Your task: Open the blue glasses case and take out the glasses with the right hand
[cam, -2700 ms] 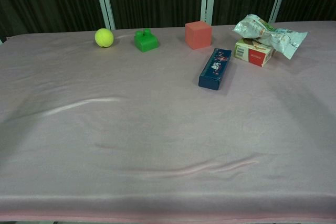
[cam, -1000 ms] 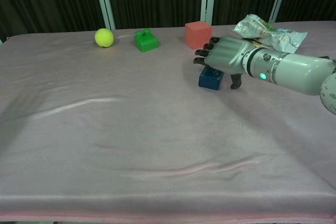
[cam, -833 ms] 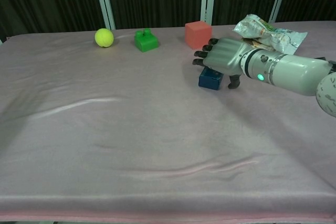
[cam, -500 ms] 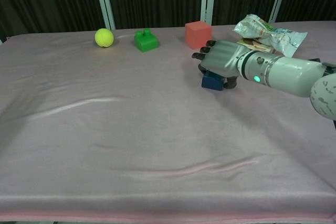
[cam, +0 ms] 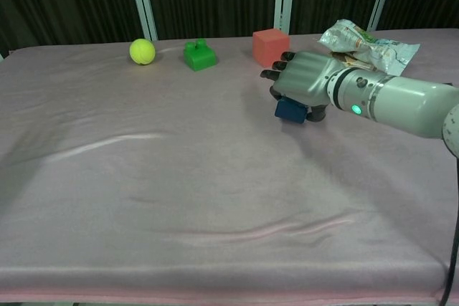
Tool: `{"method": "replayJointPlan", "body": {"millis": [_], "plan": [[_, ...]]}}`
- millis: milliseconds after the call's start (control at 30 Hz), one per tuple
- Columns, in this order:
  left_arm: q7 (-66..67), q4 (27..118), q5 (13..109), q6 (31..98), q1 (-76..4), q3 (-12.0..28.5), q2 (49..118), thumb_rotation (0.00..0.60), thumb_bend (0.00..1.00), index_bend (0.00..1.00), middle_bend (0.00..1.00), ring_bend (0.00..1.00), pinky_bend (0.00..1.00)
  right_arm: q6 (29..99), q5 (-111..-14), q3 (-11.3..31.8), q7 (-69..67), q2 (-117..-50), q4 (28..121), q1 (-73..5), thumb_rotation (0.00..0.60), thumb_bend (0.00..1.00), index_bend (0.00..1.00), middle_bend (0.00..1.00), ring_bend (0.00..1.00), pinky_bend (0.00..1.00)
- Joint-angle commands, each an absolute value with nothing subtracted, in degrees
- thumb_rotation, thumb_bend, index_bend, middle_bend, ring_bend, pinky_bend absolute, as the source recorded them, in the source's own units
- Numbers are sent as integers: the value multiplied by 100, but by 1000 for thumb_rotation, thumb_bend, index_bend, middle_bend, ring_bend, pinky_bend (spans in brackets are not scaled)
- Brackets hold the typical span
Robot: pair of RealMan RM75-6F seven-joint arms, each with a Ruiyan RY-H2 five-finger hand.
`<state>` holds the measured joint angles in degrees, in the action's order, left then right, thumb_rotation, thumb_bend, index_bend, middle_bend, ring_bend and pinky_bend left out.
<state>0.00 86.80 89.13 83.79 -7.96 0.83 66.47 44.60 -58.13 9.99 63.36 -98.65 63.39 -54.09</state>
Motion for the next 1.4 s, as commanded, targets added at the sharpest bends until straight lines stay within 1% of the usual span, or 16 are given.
{"method": "replayJointPlan", "body": {"millis": [33,200,333,433,533,633,667,767,833,900,1000,1067,1167,1200,1300,1400], "plan": [[1,8696,8926,8407,-780,75,6627,600,406,0,0,0,39,5276,-4548,905,7910,-9551,7762,-5430,600,608,695,0,0,0],[-100,8725,8971,8435,-761,47,6569,600,408,0,0,0,39,6252,-3496,691,9172,-9515,8994,-5625,600,609,702,0,0,0],[-142,8738,9021,8420,-762,10,6536,600,406,0,0,0,39,6845,-3056,534,9696,-9576,9620,-5766,600,610,702,0,0,0],[-161,8746,9051,8422,-761,-8,6520,600,408,0,0,0,39,7191,-2789,442,9942,-9678,9866,-5859,600,610,700,0,0,0],[-164,8743,9052,8413,-763,-12,6519,600,407,0,0,0,39,7357,-2699,368,9992,-9788,9890,-5927,600,610,654,0,0,0],[-156,8747,9045,8399,-763,-16,6518,600,407,0,0,0,39,7370,-2620,335,9899,-9877,9779,-5960,600,610,505,0,0,0],[-153,8751,9045,8398,-762,-19,6516,600,407,0,0,0,39,7349,-2606,327,9861,-9889,9738,-5971,600,610,396,0,0,0],[-142,8756,9026,8399,-759,-8,6522,600,406,0,0,0,39,7233,-2634,291,9654,-9875,9622,-5980,600,606,145,0,0,0],[-109,8760,8999,8386,-760,1,6529,600,407,0,0,0,40,7118,-2608,287,9468,-9822,9581,-5968,600,576,71,0,0,0],[-105,8771,8984,8369,-762,0,6527,600,408,0,0,0,40,6983,-2616,280,9262,-9723,9568,-5954,600,519,22,0,0,0],[-96,8777,8974,8367,-762,5,6525,600,407,0,0,0,40,6680,-2853,246,8794,-9472,9573,-5904,600,464,3,0,0,0],[-97,8778,8970,8383,-754,10,6526,600,406,0,0,0,40,6447,-3109,221,8351,-9245,9606,-5822,600,457,2,0,0,0],[-97,8782,8966,8416,-740,21,6527,600,407,0,0,0,40,5955,-4034,74,7332,-8756,9601,-5602,600,456,14,0,0,0],[-96,8784,8965,8428,-737,26,6530,600,407,0,0,0,40,5771,-4552,3,6785,-8575,9512,-5475,600,456,30,0,0,0],[-53,8795,8975,8446,-730,26,6541,600,407,0,0,0,40,5456,-5695,-111,5193,-8293,9072,-5116,600,457,138,0,0,0],[-15,8809,8976,8424,-735,18,6553,600,406,0,0,0,40,5306,-6599,-161,3559,-8241,8474,-4824,600,456,213,8,0,0]]}}
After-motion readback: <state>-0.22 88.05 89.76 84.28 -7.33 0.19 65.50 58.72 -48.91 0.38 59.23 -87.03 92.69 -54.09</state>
